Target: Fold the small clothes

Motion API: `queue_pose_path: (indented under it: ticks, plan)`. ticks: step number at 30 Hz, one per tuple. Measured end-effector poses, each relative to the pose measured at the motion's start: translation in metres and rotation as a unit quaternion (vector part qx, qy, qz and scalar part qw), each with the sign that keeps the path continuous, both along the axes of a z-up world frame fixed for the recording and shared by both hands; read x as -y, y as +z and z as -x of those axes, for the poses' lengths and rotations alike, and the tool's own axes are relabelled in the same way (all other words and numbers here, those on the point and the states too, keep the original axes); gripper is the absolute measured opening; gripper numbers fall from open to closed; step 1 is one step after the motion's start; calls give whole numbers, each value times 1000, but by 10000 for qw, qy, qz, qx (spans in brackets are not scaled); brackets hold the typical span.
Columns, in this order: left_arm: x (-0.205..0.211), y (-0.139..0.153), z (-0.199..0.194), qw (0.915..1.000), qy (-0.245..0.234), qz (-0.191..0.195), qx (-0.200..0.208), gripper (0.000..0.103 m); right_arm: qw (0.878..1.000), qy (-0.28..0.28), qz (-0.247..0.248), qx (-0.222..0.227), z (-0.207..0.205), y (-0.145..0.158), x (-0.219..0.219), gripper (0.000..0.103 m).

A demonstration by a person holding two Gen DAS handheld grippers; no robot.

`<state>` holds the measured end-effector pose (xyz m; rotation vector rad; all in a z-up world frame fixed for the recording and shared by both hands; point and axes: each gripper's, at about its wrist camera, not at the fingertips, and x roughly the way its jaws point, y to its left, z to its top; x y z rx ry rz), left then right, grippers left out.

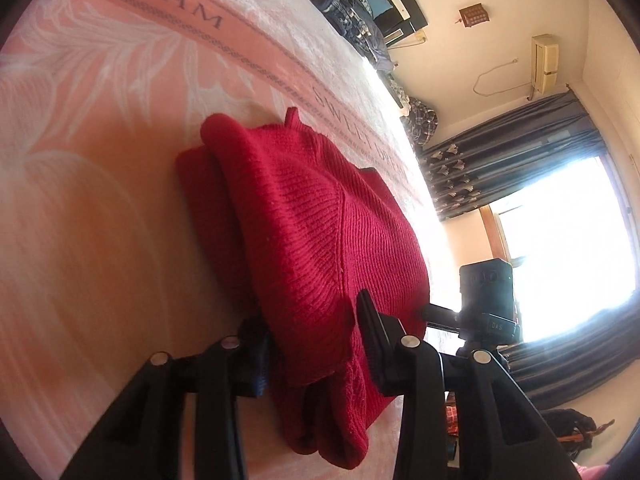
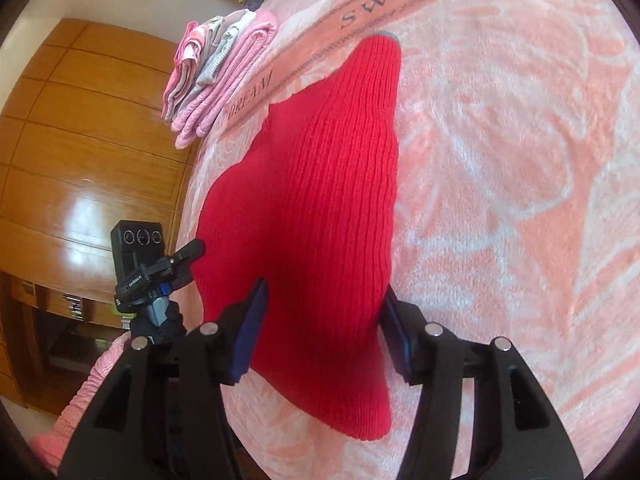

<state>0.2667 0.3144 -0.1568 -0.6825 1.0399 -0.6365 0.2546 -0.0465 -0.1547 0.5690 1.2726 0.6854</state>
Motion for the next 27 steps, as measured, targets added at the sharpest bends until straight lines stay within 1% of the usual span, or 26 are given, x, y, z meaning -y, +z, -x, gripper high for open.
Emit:
queue_pose_path:
  ticks: [2, 4, 6, 7, 9, 11, 13, 14, 15, 17, 18, 19, 20, 22, 25, 27]
  plan:
    - [-12, 14, 3, 9996, 205, -95, 184, 40, 9997, -91, 171, 129, -11, 9, 3, 56]
    - [-19, 25, -3, 9988, 323, -171, 323, 44, 9988, -214, 298, 334, -27, 18, 3, 56]
    - [-16, 26, -17, 9989, 286, -275, 235, 45, 9980, -360, 301, 421, -48, 23, 2, 59]
    - [-13, 23, -25, 9989, 266, -338, 178, 45, 9976, -384, 352, 449, -58, 24, 4, 63]
    - [-7, 16, -38, 9984, 274, -484, 89, 45, 9956, -535, 603, 487, -79, 22, 4, 64]
    - [-2, 7, -47, 9978, 331, -570, -41, 45, 9954, -688, 603, 273, -101, 8, 7, 67]
    - [0, -4, -49, 9979, 352, -536, -122, 46, 9954, -779, 549, 3, -117, -9, 5, 67]
    - [1, -6, -50, 9977, 346, -566, -110, 46, 9958, -740, 521, -115, -125, -17, 1, 67]
    - [4, -8, -49, 9975, 329, -616, -63, 46, 9962, -704, 484, -189, -129, -24, 0, 64]
    - [8, -6, -46, 9968, 268, -746, 63, 46, 9968, -633, 457, -159, -133, -28, -5, 31]
    - [10, -5, -45, 9962, 244, -822, 122, 47, 9961, -651, 592, -55, -134, -25, -7, 25]
    - [14, -2, -46, 9958, 233, -869, 166, 47, 9949, -670, 757, 46, -134, -22, -8, 15]
    - [16, -2, -44, 9956, 219, -893, 202, 48, 9936, -690, 893, 101, -132, -20, -6, 11]
    - [17, -2, -42, 9950, 192, -941, 284, 49, 9912, -803, 1041, 135, -130, -19, 1, 11]
    - [18, -6, -40, 9940, 167, -992, 427, 49, 9896, -873, 1144, 54, -130, -32, 8, 11]
    - [20, -7, -39, 9929, 148, -1059, 523, 50, 9901, -909, 1068, 36, -130, -40, 10, 11]
